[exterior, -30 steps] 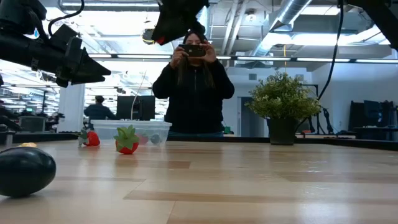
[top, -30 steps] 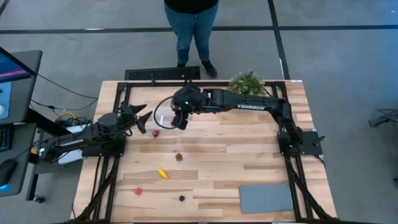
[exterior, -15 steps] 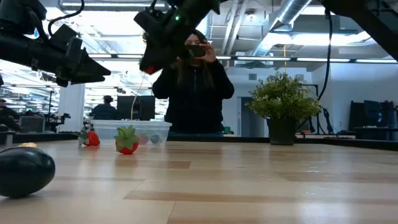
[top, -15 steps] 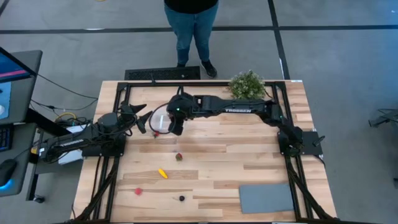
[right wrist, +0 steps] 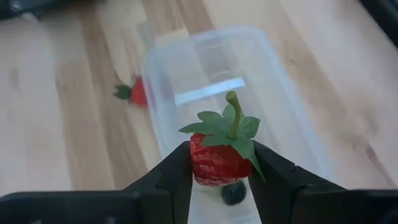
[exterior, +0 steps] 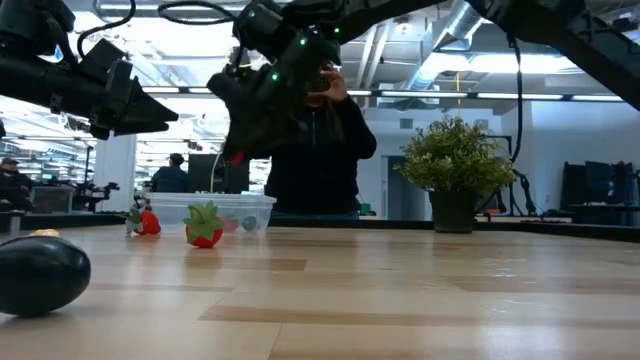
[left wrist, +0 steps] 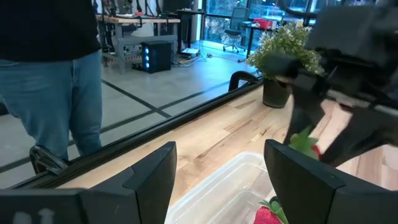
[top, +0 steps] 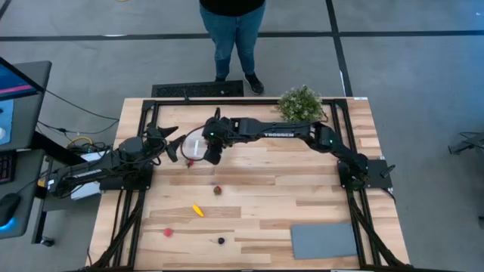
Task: Pick and placing Produce into tupperware
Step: Put the bottom strawberry into the transparent bin
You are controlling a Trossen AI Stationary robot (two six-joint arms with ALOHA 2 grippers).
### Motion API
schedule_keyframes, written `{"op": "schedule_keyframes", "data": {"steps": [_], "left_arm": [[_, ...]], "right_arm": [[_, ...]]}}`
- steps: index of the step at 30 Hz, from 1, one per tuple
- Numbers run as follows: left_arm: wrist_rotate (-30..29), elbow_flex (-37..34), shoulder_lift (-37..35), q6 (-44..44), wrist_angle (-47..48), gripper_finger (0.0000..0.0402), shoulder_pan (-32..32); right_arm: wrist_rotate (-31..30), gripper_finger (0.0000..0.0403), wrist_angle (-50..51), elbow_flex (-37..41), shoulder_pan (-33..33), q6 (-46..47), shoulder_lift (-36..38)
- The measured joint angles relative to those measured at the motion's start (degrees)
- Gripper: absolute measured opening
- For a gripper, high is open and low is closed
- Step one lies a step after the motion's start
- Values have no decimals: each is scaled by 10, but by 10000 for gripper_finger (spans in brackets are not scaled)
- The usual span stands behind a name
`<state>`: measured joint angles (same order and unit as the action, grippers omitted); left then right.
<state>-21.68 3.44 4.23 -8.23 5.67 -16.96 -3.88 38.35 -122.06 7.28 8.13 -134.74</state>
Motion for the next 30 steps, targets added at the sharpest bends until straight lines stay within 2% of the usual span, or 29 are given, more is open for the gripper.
{"op": "schedule_keyframes", "data": {"steps": [4, 11, 18, 25, 28, 30], "left_arm": [[0, 0, 0, 0, 0, 236, 0], [0, 0, 0, 0, 0, 236, 0], [0, 0, 0, 0, 0, 236, 0], [0, 0, 0, 0, 0, 236, 0], [0, 0, 0, 0, 0, 236, 0], [1, 0, 0, 0, 0, 236, 0]], "right_arm": [[0, 150, -14, 5, 8, 8, 6], [8, 164, 1, 8, 21, 30, 4], [11, 149, 2, 8, 21, 37, 4], [11, 165, 2, 8, 22, 44, 4], [13, 160, -17, 5, 22, 54, -14], [25, 154, 5, 10, 22, 58, -25]]}}
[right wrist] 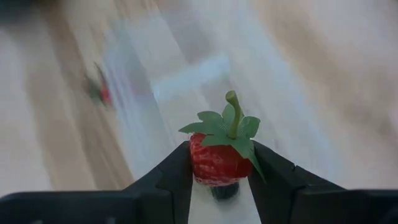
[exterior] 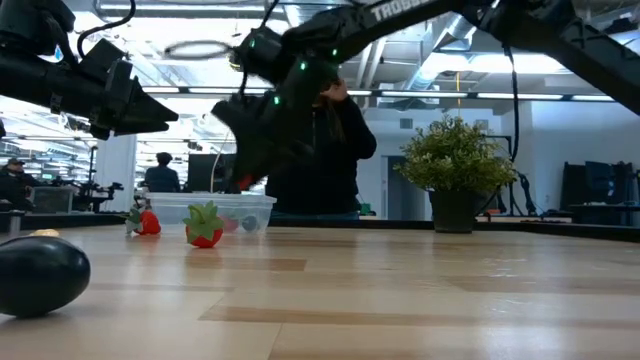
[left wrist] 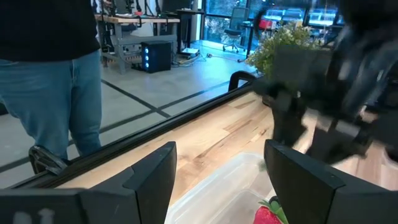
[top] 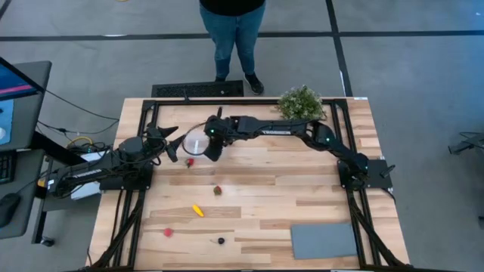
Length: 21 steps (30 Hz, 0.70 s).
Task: Pick and placing Produce into tupperware
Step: Put the bottom strawberry into the transparent bin
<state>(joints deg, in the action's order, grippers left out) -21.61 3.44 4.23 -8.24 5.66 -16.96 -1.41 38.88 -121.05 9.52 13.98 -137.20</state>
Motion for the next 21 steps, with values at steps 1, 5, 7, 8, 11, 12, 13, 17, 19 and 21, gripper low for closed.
{"op": "schedule_keyframes", "data": {"steps": [1, 5, 7, 8, 11, 12, 13, 17, 19, 21], "left_arm": [[1, 0, 0, 0, 0, 236, 0], [2, 0, 0, 0, 0, 236, 0], [3, 0, 0, 0, 0, 236, 0], [2, 0, 0, 0, 0, 236, 0], [2, 0, 0, 0, 0, 236, 0], [2, 0, 0, 0, 0, 236, 0], [2, 0, 0, 0, 0, 236, 0], [2, 0, 0, 0, 0, 236, 0], [2, 0, 0, 0, 0, 236, 0], [2, 0, 0, 0, 0, 236, 0]], "right_arm": [[2, 152, -13, 0, 0, 0, -8], [-3, 154, -20, -2, -3, 2, -19], [-4, 160, -20, -3, -3, 10, -19], [-3, 162, -24, -4, -1, 10, -24], [-3, 164, -6, -2, 3, 11, -31], [-3, 164, -10, -2, 4, 11, -35], [-3, 162, -16, -3, 4, 11, -39], [-3, 157, -11, -2, 3, 11, -42], [-3, 160, -13, -3, 3, 11, -42], [-2, 169, -14, -3, 3, 11, -42]]}}
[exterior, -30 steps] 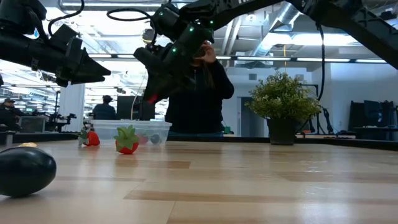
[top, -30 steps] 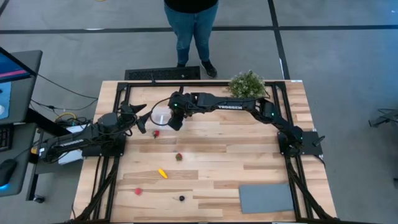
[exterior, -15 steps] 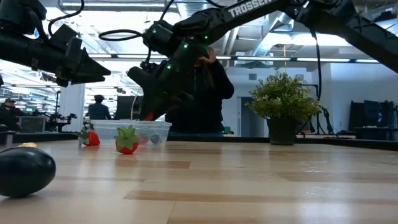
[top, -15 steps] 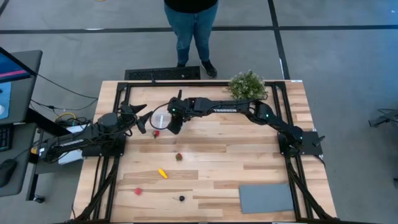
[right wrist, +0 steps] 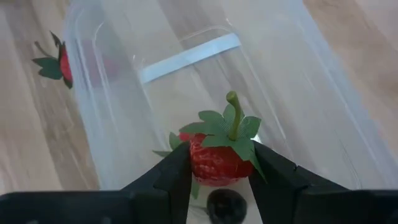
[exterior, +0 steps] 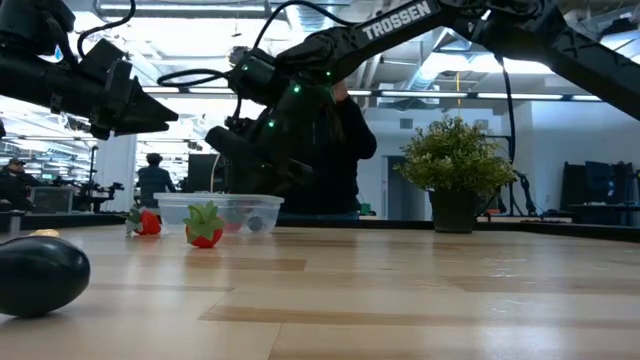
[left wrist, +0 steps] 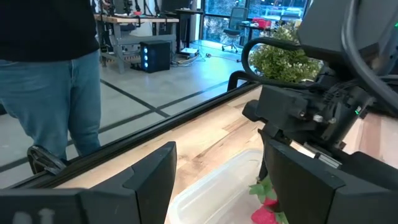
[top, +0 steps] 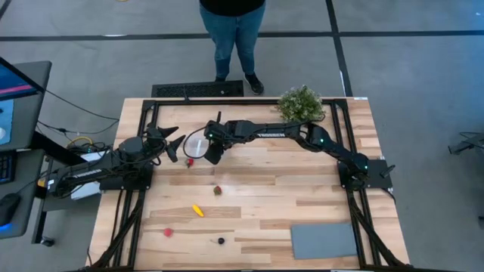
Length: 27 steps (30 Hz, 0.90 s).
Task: Pick and placing Produce into tupperware
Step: Put the bottom strawberry into the transparent bin, then put the top strawberry into the transparent bin
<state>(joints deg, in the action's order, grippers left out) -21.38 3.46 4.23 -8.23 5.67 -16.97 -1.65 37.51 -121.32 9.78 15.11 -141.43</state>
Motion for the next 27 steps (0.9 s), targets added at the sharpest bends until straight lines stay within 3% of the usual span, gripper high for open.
{"op": "schedule_keyframes", "data": {"steps": [18, 27], "left_arm": [[0, 0, 0, 0, 0, 236, 0], [0, 0, 0, 0, 0, 236, 0]], "right_arm": [[2, 243, 5, -4, 5, -5, 0], [1, 244, 119, -137, 5, -61, 2]]}}
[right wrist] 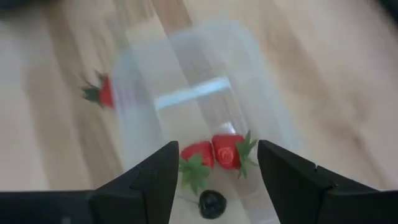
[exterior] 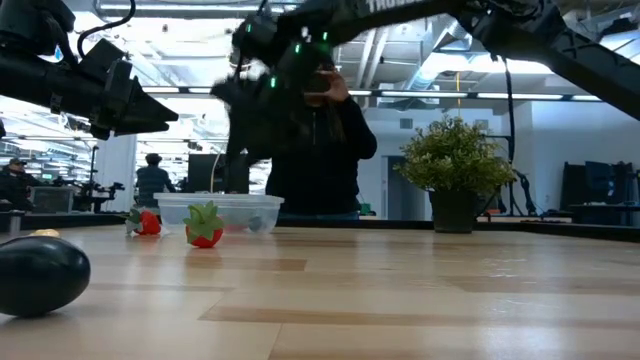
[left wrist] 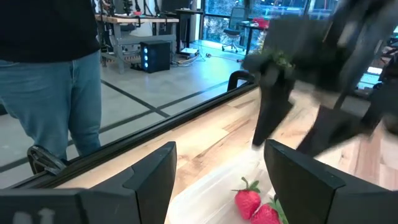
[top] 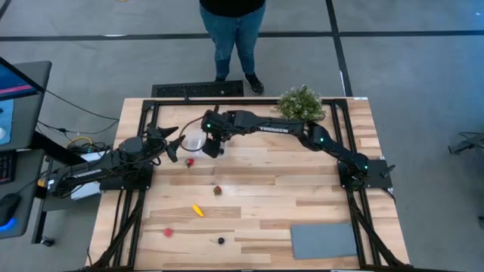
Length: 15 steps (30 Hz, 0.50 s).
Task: Pick and placing Produce into tupperware
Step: Put the top strawberry into the transparent bin
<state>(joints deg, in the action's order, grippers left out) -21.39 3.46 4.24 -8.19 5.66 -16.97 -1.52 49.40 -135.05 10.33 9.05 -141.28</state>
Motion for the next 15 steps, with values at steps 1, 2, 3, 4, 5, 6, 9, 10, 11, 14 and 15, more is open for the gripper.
{"op": "schedule_keyframes", "data": {"steps": [1, 2, 3, 4, 5, 6, 9, 10, 11, 14, 15], "left_arm": [[0, 0, 0, 0, 0, 236, 0], [0, 0, 0, 0, 0, 236, 0], [0, 0, 0, 0, 0, 236, 0], [0, 0, 0, 0, 0, 236, 0], [0, 0, 0, 0, 0, 236, 0], [0, 0, 0, 0, 0, 236, 0], [0, 0, 0, 0, 0, 236, 0], [1, 0, 0, 0, -1, 236, 0], [2, 0, 0, -1, -1, 236, 0], [5, 0, 0, -9, -1, 236, 0], [8, 0, 0, -11, -1, 236, 0]], "right_arm": [[0, 244, -1, 0, 0, -4, 10], [0, 244, -4, 13, 0, -5, 26], [0, 244, 17, 16, 0, -7, 40], [-2, 244, 28, 16, -1, -16, 49], [-3, 244, 32, 15, -1, -22, 58], [-5, 244, 53, 15, -2, -25, 71], [-5, 244, 97, 14, -5, -31, 100], [-5, 244, 123, 15, -6, -34, 111], [-5, 244, 153, 16, -9, -35, 120], [-5, 244, 189, 16, -16, -36, 141], [-6, 244, 207, 16, -19, -36, 149]]}}
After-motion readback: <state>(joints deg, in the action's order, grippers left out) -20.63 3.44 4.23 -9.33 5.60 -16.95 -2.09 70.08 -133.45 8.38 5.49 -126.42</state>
